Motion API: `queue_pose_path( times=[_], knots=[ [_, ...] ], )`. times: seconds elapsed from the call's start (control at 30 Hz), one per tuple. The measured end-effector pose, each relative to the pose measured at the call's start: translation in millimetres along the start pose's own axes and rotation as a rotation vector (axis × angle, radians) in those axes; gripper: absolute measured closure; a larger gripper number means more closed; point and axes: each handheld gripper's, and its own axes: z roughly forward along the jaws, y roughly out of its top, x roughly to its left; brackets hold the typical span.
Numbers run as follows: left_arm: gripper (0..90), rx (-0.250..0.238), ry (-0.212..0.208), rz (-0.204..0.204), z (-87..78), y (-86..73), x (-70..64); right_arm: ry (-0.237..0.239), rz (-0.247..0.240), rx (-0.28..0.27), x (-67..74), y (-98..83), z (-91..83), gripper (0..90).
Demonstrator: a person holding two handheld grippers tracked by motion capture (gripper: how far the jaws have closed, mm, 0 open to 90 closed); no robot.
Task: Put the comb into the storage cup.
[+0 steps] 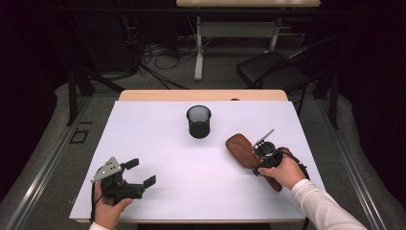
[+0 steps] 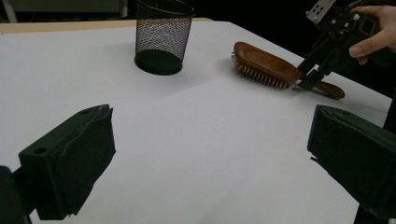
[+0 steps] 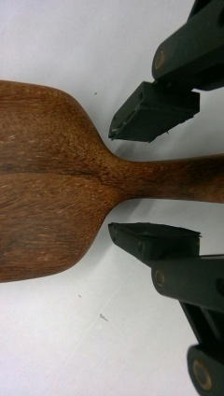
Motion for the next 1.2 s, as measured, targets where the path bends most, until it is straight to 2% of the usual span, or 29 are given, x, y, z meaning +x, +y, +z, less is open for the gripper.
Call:
queue_pose_path(
  times=[0.07, 0.1, 0.23, 0.27, 0.5, 0.63, 0.7, 0.73, 0.97, 1.0, 1.2],
  knots=[
    [0.9, 0.000, 0.000, -0.001, 0.0, -0.1, 0.1, -0.003, 0.001, 0.002, 0.2, 0.0, 0.7, 48.5],
    [0.9, 0.002, 0.003, 0.000, -0.2, 0.0, 0.0, 0.002, 0.006, -0.021, 0.4, -0.5, 2.5, 49.1],
    [0.9, 0.000, 0.003, -0.003, 0.1, 0.0, -0.1, -0.008, -0.007, -0.002, 0.0, 0.1, 2.4, 51.0],
    [0.9, 0.000, 0.003, -0.004, 0.2, -0.1, 0.0, -0.004, -0.006, -0.023, -0.2, -0.3, 4.0, 51.7],
    [0.9, 0.001, 0.003, -0.002, 0.3, -0.1, -0.1, -0.010, -0.008, -0.022, -1.8, -0.5, 5.2, 56.6],
    [0.9, 0.001, 0.003, -0.002, 0.2, -0.1, 0.2, -0.021, -0.029, 0.029, -1.8, 1.0, 2.8, 59.1],
    [0.9, 0.001, 0.003, -0.002, 0.3, -0.1, 0.1, -0.020, -0.032, 0.025, -1.6, 0.9, 3.6, 60.1],
    [0.9, 0.001, 0.003, -0.002, 0.3, -0.1, 0.1, -0.010, -0.018, -0.010, -0.8, 0.0, 6.3, 60.6],
    [0.9, 0.001, 0.003, -0.002, 0.2, -0.2, 0.1, -0.022, -0.036, 0.022, -0.3, 1.3, 4.7, 64.2],
    [0.9, 0.001, 0.003, -0.001, 0.2, -0.2, 0.0, -0.013, -0.033, -0.005, -0.2, 0.3, 6.9, 65.5],
    [0.9, 0.000, 0.006, -0.001, 0.3, -0.2, -0.1, -0.013, -0.033, -0.007, 0.4, -0.1, 6.9, 68.1]
  ],
)
